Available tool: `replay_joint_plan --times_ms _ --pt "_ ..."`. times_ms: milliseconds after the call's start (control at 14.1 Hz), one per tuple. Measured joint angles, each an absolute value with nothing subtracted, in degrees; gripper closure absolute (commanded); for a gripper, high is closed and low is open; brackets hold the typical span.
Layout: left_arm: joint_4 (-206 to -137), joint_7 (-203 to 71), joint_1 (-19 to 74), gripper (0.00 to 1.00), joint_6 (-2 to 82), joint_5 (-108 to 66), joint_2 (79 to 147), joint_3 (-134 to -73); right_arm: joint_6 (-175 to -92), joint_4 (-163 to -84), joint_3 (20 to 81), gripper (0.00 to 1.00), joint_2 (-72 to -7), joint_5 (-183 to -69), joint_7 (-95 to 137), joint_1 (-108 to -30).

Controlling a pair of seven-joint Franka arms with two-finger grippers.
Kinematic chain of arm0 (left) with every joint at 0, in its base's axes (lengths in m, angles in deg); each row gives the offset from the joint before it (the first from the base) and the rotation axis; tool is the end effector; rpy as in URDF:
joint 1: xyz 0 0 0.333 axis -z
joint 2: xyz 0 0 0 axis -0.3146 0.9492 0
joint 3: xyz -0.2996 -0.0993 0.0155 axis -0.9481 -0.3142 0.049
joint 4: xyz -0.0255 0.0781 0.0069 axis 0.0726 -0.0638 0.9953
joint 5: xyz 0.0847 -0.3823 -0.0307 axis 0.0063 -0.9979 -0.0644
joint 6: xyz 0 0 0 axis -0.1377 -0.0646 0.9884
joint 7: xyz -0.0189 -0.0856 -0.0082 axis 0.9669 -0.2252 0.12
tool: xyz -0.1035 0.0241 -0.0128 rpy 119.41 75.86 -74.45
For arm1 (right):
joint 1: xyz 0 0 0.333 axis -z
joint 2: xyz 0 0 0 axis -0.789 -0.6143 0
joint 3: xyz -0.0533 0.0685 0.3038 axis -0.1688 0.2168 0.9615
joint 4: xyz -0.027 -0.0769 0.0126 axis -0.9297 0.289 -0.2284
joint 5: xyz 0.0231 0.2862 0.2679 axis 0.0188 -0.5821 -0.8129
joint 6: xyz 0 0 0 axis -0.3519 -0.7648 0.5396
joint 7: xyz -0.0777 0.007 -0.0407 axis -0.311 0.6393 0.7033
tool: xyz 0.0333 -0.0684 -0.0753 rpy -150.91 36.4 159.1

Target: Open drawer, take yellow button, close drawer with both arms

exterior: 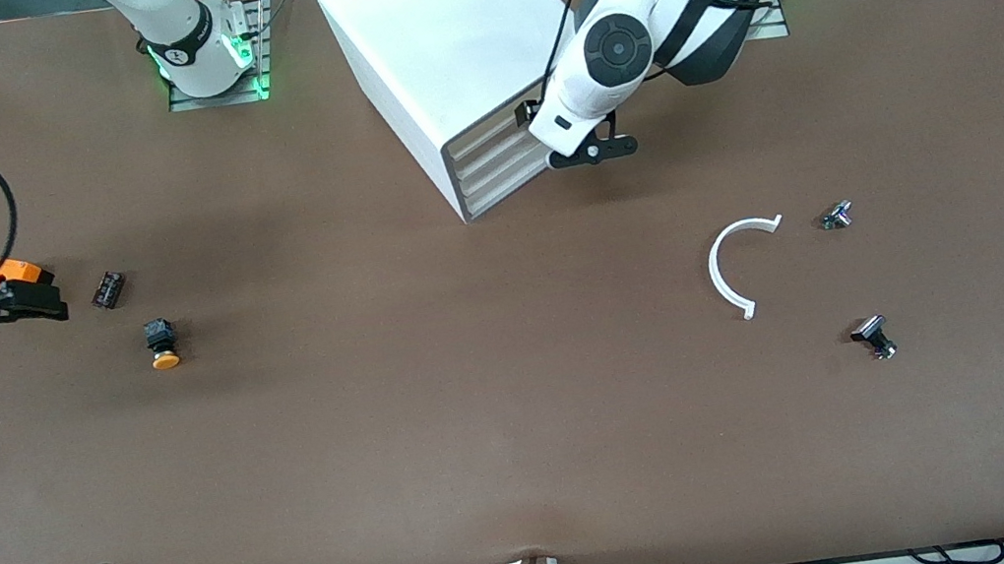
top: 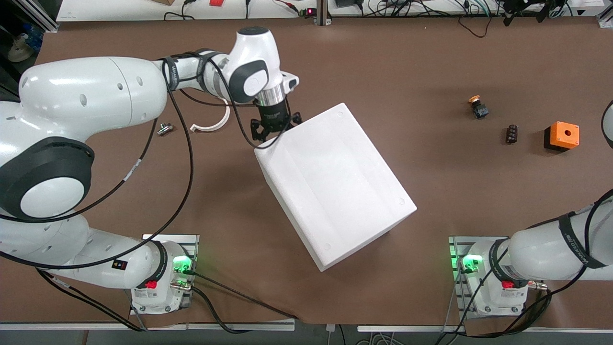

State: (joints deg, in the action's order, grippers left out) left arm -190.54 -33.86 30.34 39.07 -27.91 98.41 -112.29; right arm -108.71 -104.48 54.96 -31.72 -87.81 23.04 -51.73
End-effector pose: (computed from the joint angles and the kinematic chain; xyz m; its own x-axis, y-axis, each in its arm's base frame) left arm 0.4229 -0.3577 0.3367 0.9236 0.1085 -0.3676 0.1514 -0.9844 0.0898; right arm 0.6328 -0.0185 0.5425 0.9907 0.0952 -0.0973 0.0971 -0.9952 0.0152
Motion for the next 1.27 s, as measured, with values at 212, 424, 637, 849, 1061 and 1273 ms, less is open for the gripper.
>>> replay_joint_plan --times_ms 212,424,637,849,1061,1273 --pt "-188.66 -46.67 28.32 0.01 40.19 -27.92 97.3 -101.62 -107.56 -102.9 54.86 0.0 -31.78 -87.81 23.04 -51.63" --pt "-187.06 -54.39 26.59 0.01 39.45 -26.75 94.36 -94.74 -105.93 -101.22 54.81 0.0 -31.82 -87.81 23.03 -51.62" --pt "-182.59 -57.27 26.61 0.0 33.32 -19.11 90.85 -91.36 -103.9 -98.94 54.36 0.0 -31.8 -87.81 22.89 -51.59" --pt "-175.88 -59.46 26.7 0.0 25.2 -16.16 89.52 -88.07 -103.65 -98.77 51.89 0.0 -31.84 -87.81 22.84 -51.49" --pt "-172.15 -64.45 26.67 0.0 22.23 -16.03 89.5 -84.36 -101.56 -98.69 48.1 0.0 -31.86 -87.81 23.06 -51.36" --pt "-171.68 -66.74 26.69 0.0 22.09 -12.8 89.69 -83.39 -99.82 -98.53 46.83 0.0 -31.64 -89.31 23.23 -51.29"
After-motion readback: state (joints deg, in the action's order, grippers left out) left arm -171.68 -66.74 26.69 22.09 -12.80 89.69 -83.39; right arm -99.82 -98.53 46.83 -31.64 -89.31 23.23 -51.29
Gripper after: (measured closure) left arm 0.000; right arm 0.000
